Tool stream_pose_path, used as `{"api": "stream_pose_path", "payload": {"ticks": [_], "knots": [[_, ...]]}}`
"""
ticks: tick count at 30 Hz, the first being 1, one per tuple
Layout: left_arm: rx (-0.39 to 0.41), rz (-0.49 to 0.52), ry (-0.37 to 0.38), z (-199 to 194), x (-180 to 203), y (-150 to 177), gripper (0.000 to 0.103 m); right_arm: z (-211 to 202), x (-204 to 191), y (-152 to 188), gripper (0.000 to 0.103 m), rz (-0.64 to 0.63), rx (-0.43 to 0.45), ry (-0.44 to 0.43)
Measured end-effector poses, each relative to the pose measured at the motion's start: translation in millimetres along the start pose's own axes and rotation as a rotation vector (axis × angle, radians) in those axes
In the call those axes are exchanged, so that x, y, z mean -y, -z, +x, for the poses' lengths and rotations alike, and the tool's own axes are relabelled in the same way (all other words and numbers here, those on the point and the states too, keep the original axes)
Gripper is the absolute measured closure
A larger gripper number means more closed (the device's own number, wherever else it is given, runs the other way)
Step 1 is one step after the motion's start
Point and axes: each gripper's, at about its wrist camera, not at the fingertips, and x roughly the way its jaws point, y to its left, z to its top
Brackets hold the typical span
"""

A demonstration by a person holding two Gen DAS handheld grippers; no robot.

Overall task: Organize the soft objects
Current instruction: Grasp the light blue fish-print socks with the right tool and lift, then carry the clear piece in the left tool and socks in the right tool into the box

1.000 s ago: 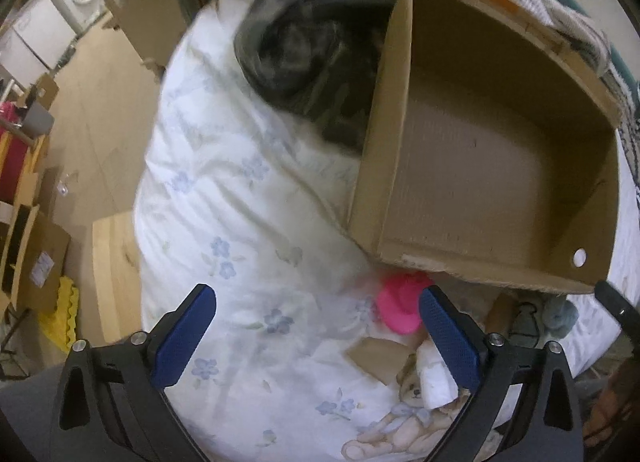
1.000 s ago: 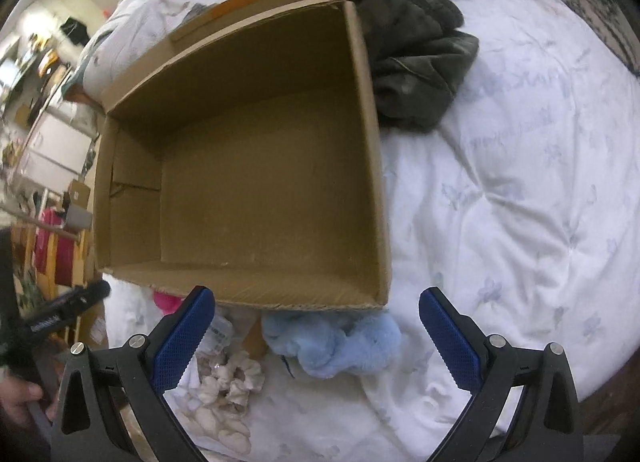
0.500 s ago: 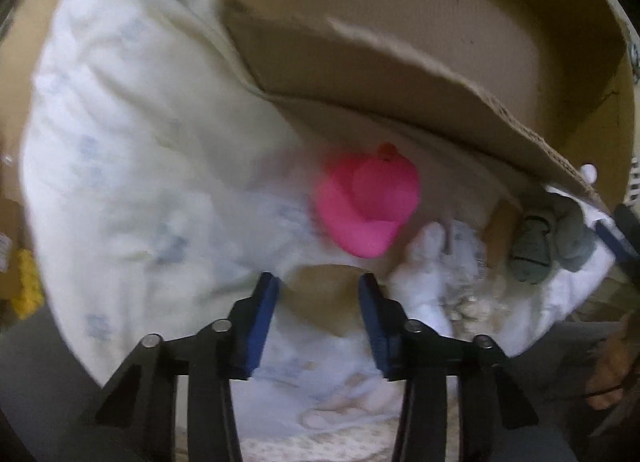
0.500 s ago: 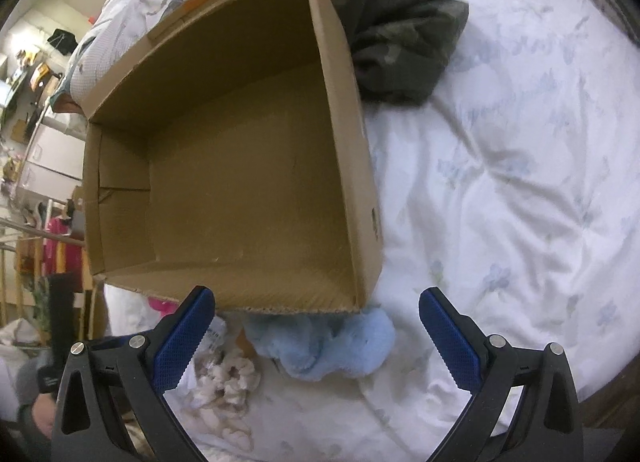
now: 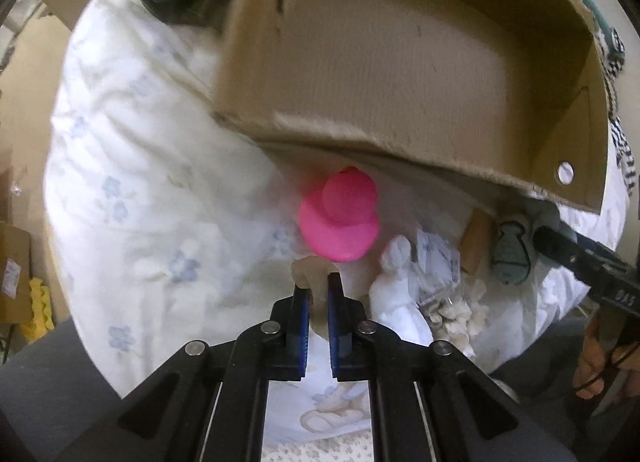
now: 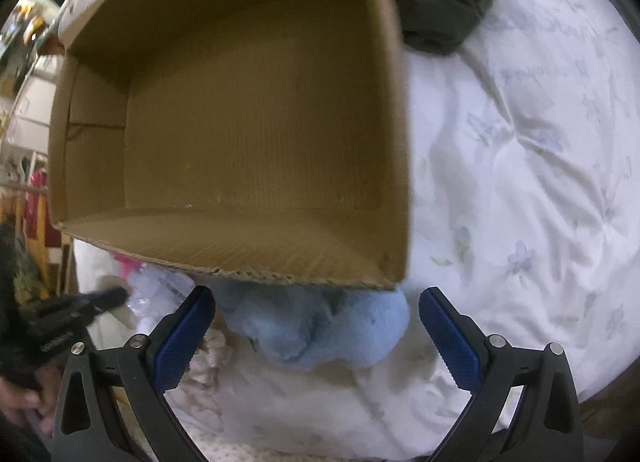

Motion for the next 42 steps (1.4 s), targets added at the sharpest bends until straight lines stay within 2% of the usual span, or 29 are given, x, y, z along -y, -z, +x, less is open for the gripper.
{"api": "stream_pose_path", "payload": {"ticks": [2,5,7,10,15,23,26,32,39,42], "knots": [[0.031,-0.006,-0.023,-7,-1,0,0.096,4,-4,-1,0.009,-0.021,0.0,0.008],[0.059,-0.013,-0.037,-14,-4,-1,0.096,7,-7,-2,0.029,-0.037,0.003,-0.001],[0.071,-0.022,-0.044,-18,-6,0,0.096,2,-11,-2,0.061,-0.061,0.012,-0.019],[0.089,-0.029,-0.054,-20,-4,4,0.096,-6,-12,0,0.079,-0.074,0.031,-0.039],[0.109,-0.043,-0.059,-31,-9,5,0.096,-26,-9,5,0.083,-0.084,0.059,-0.121],[0.169,-0.047,-0.086,-48,-10,23,0.096,-62,-10,30,0.084,-0.108,0.127,-0.148],[0.221,-0.05,-0.077,-71,-8,31,0.096,-85,-6,35,0.084,-0.121,0.151,-0.175],[0.379,-0.028,-0.069,-135,2,36,0.096,-143,-12,37,0.084,-0.165,0.234,-0.252],[0.505,0.014,-0.053,-184,20,14,0.096,-202,-27,28,0.084,-0.231,0.427,-0.31],[0.548,0.049,-0.037,-196,29,-1,0.096,-201,-42,20,0.084,-0.209,0.521,-0.303]]}}
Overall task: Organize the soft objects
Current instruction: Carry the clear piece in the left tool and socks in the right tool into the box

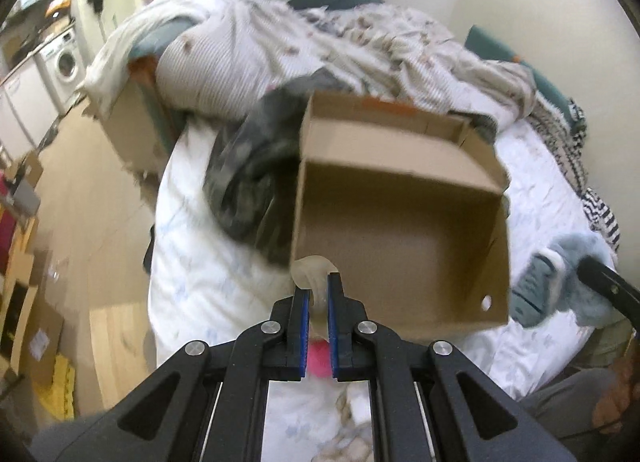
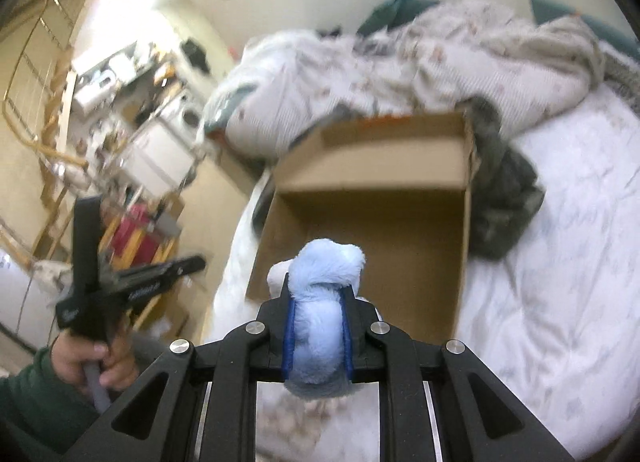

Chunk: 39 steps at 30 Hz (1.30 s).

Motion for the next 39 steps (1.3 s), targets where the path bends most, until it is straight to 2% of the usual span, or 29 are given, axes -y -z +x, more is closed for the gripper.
{"api": "stream_pose_path", "payload": {"ticks": [6,9,14,20,27,34,39], "knots": [[0.019,0.046,0.019,25,15,-22,0.096,25,16,-12,0.084,0.108,0.074,-0.023],[0.028,0.08,-0.018,48,18,-18,0.096,42,28,-12,0.084,0.141,0.077,-0.016],[-0.024,0.074,0.019,83,18,-9,0.096,76,47,0,0.083,0.18,0.017,-0.008],[-0.044,0.103,0.057,103,36,-5,0.095,110,47,13,0.083,0.142,-0.086,0.05],[-0.047,0.146,0.046,120,49,6,0.095,129,54,17,0.083,0.137,-0.141,0.098],[-0.092,0.116,0.072,128,44,8,0.093,137,58,23,0.083,0.145,-0.183,0.138],[-0.105,0.105,0.065,128,43,8,0.08,139,55,26,0.083,0.129,-0.2,0.14]]}}
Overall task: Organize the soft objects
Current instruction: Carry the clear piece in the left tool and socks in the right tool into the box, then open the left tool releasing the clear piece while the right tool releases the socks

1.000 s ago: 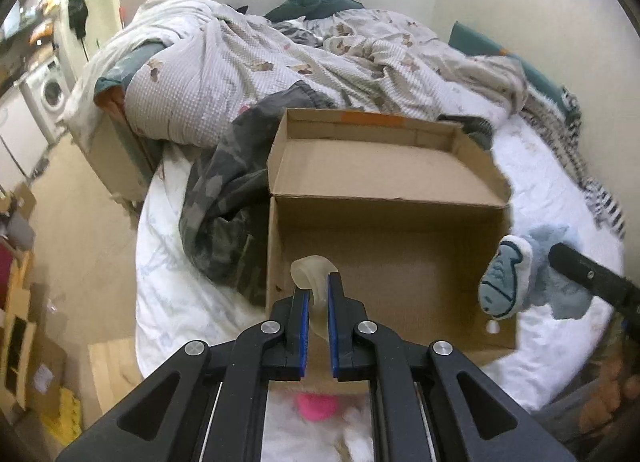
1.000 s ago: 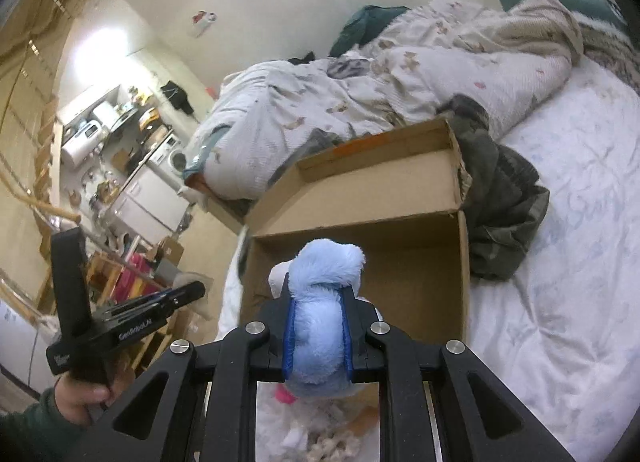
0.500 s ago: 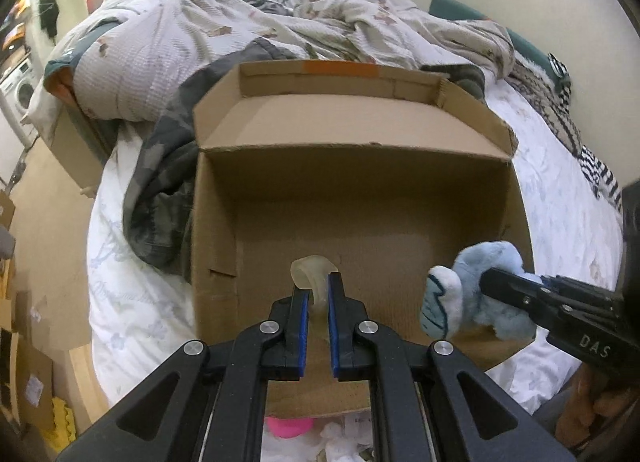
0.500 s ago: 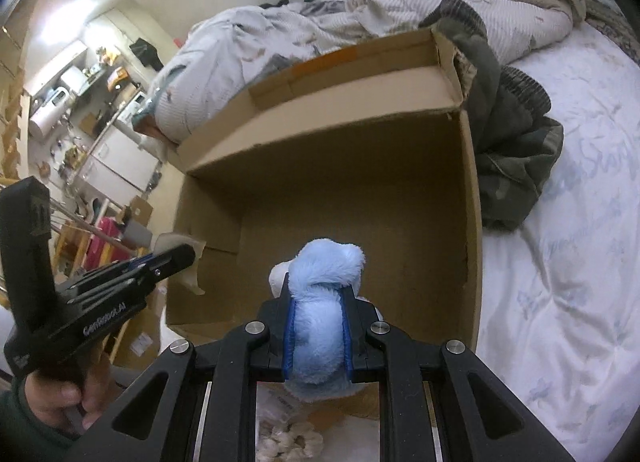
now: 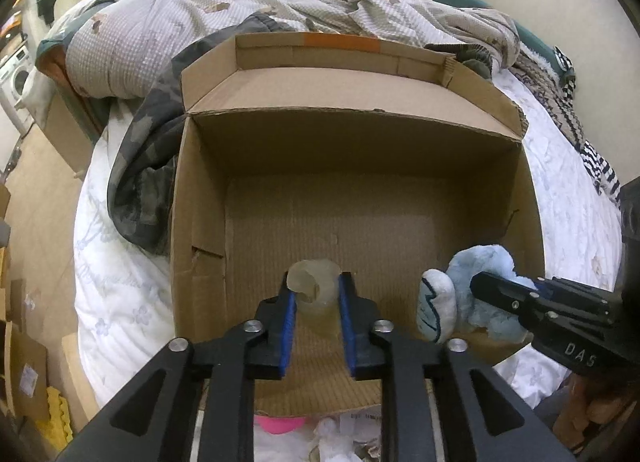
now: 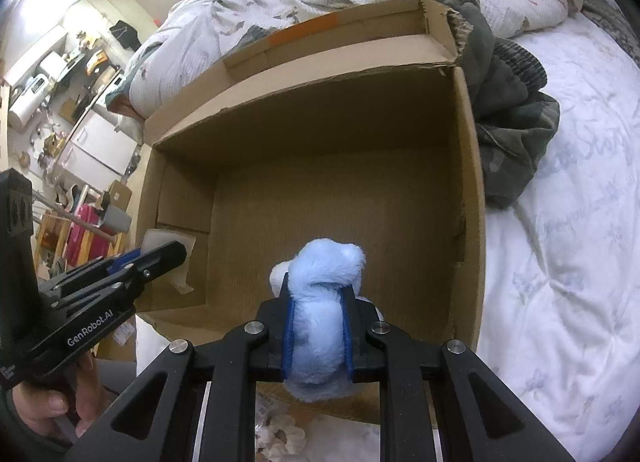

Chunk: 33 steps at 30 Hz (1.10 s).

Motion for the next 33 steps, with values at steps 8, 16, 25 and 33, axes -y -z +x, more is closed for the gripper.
{"api": "stream_pose_path", "payload": {"ticks": [8,16,25,33], "knots": [[0.024,0.042,-0.044,-7,9,1,0.046,2,-3,-2,0.083,-0.012,-0.007,0.002],[0.015,0.038,-0.065,-4,6,0,0.045,6,-6,-5,0.061,-0.018,-0.012,0.022],[0.03,0.006,-0.072,-6,-1,0,0.045,-6,-3,-12,0.021,0.021,0.059,-0.015],[0.042,-0.008,-0.083,-7,-3,-1,0.045,-10,-3,-12,0.021,0.018,0.058,-0.023]]}}
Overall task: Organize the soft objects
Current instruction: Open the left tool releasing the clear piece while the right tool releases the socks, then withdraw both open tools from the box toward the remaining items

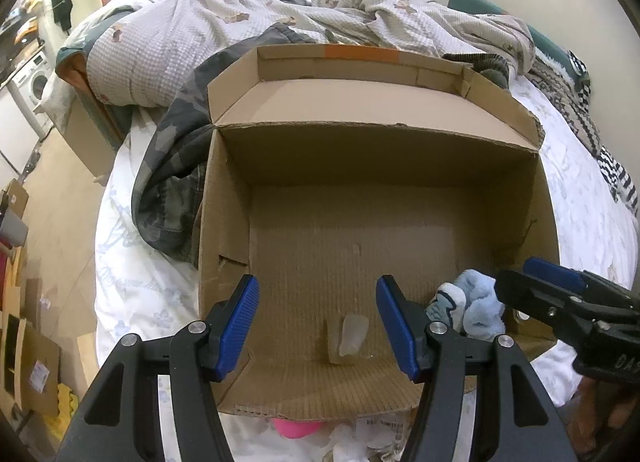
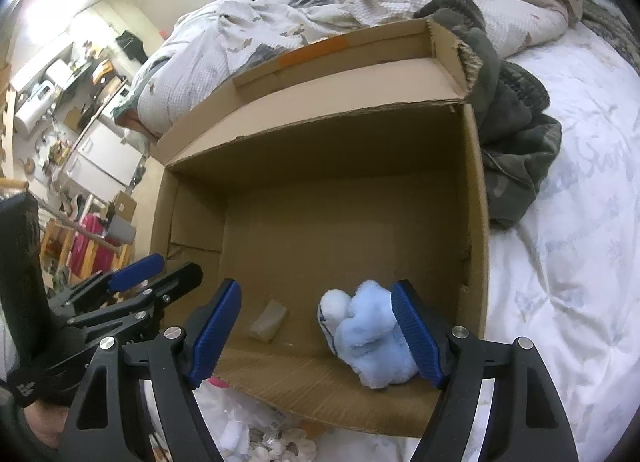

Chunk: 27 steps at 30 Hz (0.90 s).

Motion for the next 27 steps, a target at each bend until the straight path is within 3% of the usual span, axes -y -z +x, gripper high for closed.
{"api": "stream_pose_path", "payload": {"ticks": [10,17,27], "knots": [[0.04,-0.024,-0.005,-23,-9,5,0.045,-13,0,6,0.021,0.014,0.017,0.012],[0.074,-0.039,-0.018,-46,-20,11,0.045,-35,-10,14,0.021,-0.029,0.078,0.039],[0.063,-0.072,-0.027,-63,-32,36,0.045,-42,-24,45,0.021,-0.104,0.02,0.058]]}}
